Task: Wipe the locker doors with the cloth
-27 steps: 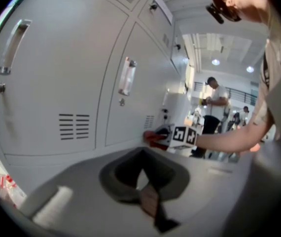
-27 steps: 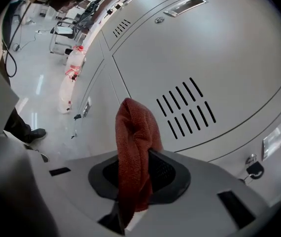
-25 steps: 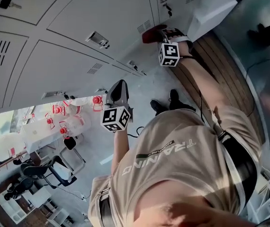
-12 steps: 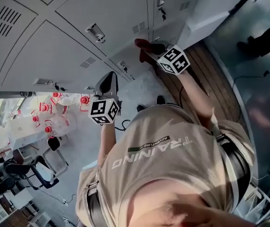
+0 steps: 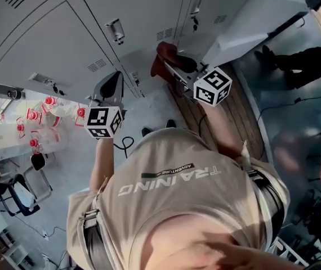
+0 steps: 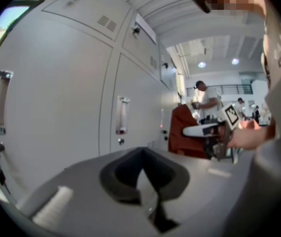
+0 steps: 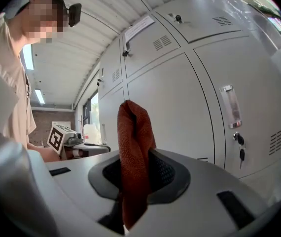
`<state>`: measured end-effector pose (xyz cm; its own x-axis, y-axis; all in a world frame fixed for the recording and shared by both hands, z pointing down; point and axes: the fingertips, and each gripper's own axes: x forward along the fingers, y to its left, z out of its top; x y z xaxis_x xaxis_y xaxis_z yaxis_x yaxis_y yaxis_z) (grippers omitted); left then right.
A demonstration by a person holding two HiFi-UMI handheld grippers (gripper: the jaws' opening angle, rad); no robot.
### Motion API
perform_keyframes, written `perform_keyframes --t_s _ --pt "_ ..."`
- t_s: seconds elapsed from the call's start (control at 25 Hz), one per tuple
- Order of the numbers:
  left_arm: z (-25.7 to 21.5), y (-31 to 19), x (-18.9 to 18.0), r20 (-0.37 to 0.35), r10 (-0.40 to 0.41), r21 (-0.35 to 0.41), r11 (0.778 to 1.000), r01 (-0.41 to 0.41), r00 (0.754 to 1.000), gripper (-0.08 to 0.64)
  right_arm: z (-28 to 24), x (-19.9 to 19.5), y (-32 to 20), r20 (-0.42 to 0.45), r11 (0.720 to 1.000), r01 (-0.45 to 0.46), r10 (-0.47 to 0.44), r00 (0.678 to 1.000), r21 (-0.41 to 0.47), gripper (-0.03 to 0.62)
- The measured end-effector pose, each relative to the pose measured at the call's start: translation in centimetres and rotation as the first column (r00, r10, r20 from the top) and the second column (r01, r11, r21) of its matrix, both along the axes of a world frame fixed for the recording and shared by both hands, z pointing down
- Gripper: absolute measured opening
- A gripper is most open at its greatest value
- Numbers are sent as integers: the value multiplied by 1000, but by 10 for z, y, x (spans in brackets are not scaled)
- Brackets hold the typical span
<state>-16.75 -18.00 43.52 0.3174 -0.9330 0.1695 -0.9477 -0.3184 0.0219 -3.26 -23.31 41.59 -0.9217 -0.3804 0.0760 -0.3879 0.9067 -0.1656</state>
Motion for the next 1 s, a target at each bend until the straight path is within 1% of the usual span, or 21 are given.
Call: perform_keyframes --t_s 0.16,0.2,0.28,0.36,0.44,0.48,0.56,0.72,0.84,1.0 --pt "-29 -1 -7 -68 -14 49 999 17 998 6 -25 0 7 50 999 -1 0 999 34 61" --pt "-36 0 -7 -70 -16 64 998 21 997 6 -30 0 8 54 999 -3 1 999 45 61" --pt "-48 1 -9 -45 -38 102 994 43 998 6 -38 -1 7 45 997 -27 23 999 78 61" --pt "-64 2 -17 -44 -95 165 981 101 994 6 -42 -2 4 20 989 -70 68 997 128 61" --pt "-79 6 -28 -78 -159 228 958 173 984 6 -45 -5 2 -10 978 -99 103 995 182 61" --pt "-84 8 -32 -85 -176 243 951 192 981 6 -47 -7 2 -22 974 -105 112 993 202 61" --pt "-85 9 -35 -75 -189 243 949 202 979 6 -48 -10 1 -30 970 -110 119 992 215 61" --pt "-73 12 -38 -40 -194 195 961 198 980 6 -48 -17 0 -17 975 -105 110 994 195 61" --pt "-67 13 -37 -44 -181 172 968 186 983 6 -47 -21 2 -22 976 -91 97 995 198 61" --pt "-68 6 -35 -56 -150 177 971 158 987 6 -50 -24 -2 -12 974 -90 95 995 208 61"
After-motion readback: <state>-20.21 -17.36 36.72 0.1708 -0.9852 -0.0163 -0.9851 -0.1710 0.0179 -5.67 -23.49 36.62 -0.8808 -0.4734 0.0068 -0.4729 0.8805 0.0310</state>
